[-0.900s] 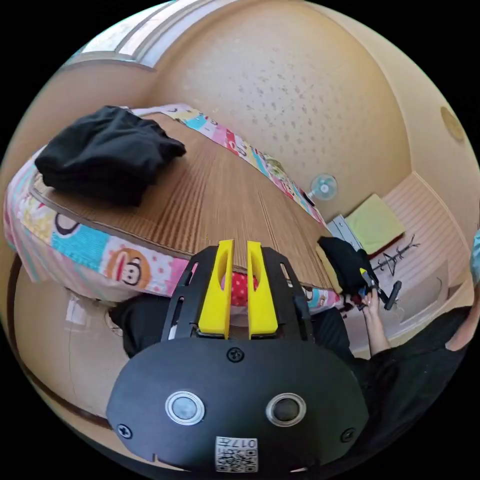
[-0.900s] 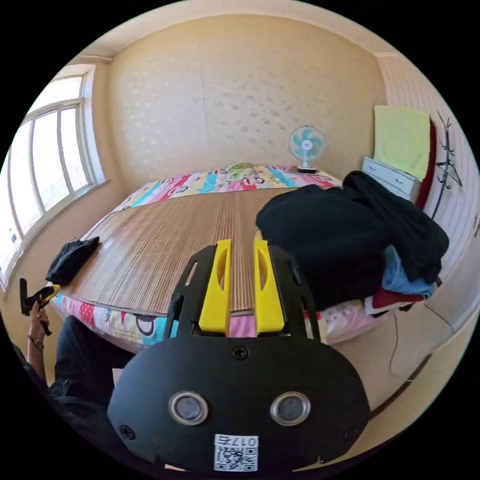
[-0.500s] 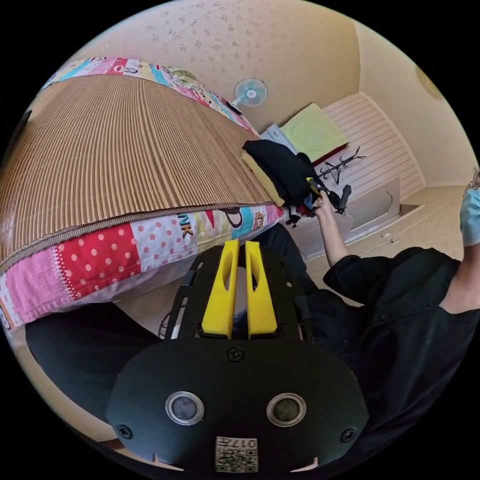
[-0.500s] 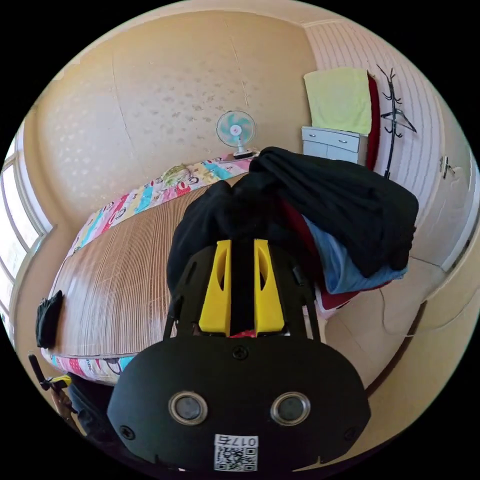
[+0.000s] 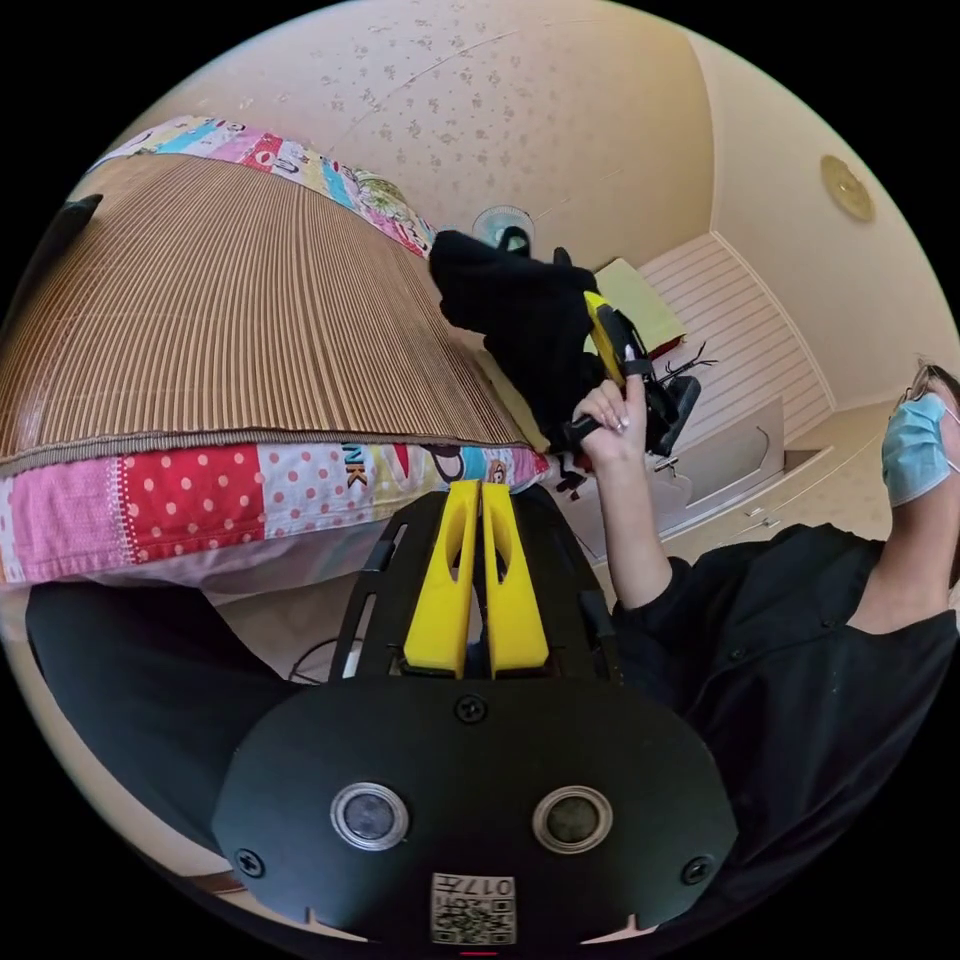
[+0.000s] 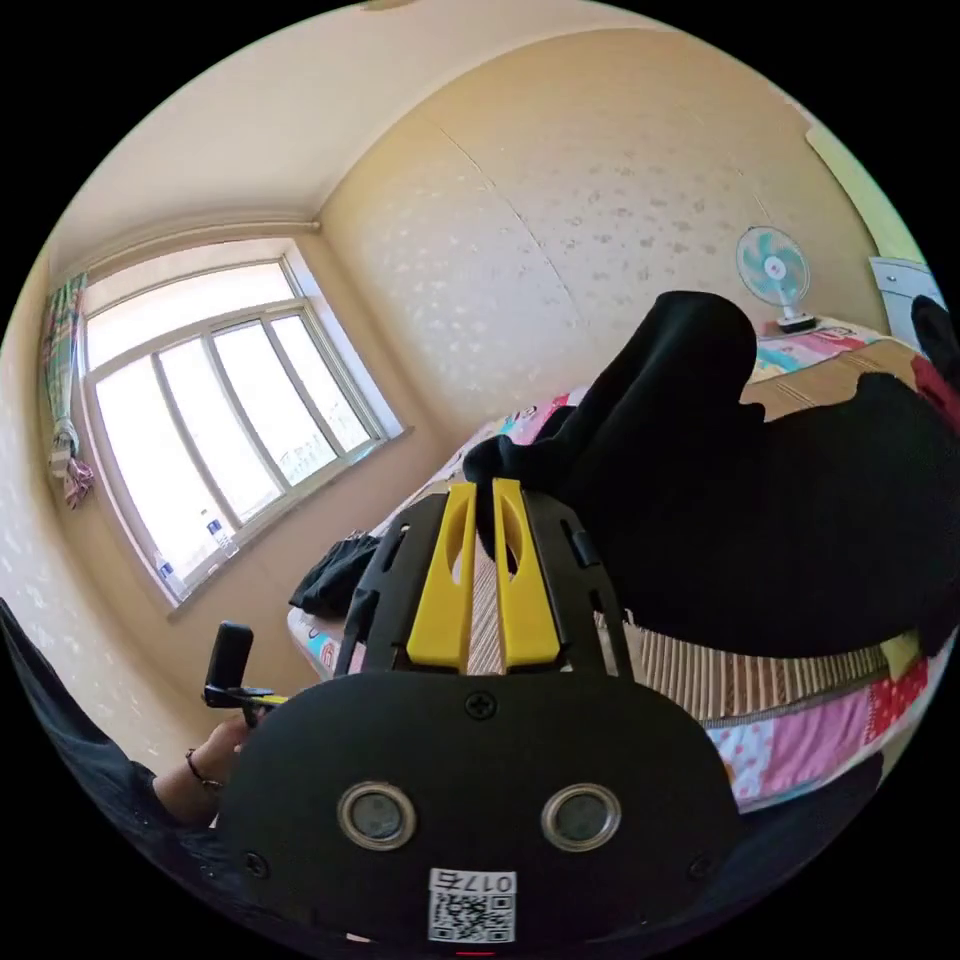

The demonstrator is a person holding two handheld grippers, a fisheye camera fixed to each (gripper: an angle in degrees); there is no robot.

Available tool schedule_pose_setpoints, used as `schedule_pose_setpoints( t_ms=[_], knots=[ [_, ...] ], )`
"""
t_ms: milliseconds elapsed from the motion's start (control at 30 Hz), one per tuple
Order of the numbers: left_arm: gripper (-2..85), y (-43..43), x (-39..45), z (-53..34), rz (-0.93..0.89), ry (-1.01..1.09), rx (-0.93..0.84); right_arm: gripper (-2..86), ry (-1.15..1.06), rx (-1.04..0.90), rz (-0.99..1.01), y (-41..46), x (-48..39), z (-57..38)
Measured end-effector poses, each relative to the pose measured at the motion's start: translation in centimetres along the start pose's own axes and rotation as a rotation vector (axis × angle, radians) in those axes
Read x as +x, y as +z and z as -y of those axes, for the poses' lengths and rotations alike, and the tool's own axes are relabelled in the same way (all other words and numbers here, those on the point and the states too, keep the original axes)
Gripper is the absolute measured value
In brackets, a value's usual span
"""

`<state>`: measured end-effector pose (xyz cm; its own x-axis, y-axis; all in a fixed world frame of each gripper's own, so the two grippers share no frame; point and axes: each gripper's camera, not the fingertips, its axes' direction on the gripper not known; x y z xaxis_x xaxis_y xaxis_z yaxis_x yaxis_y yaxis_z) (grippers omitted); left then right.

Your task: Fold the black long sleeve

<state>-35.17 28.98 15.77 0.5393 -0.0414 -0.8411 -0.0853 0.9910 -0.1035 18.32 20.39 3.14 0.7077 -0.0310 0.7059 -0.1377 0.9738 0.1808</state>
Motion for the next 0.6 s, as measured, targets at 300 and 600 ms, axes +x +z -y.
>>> schedule_pose_setpoints(
  t_ms=[300, 600],
  knots=[
    [-1.0, 2.2, -1.0, 1.1, 0.023, -0.026, -0.001, 7.4, -0.033, -0.059, -0.064, -1.5, 2.7, 1.3],
    [-0.6, 8.9, 0.1, 3.5, 0.089, -0.054, -0.018, 10.9, -0.154, -0.605, -0.333, 13.9, 8.5, 5.7]
  ],
)
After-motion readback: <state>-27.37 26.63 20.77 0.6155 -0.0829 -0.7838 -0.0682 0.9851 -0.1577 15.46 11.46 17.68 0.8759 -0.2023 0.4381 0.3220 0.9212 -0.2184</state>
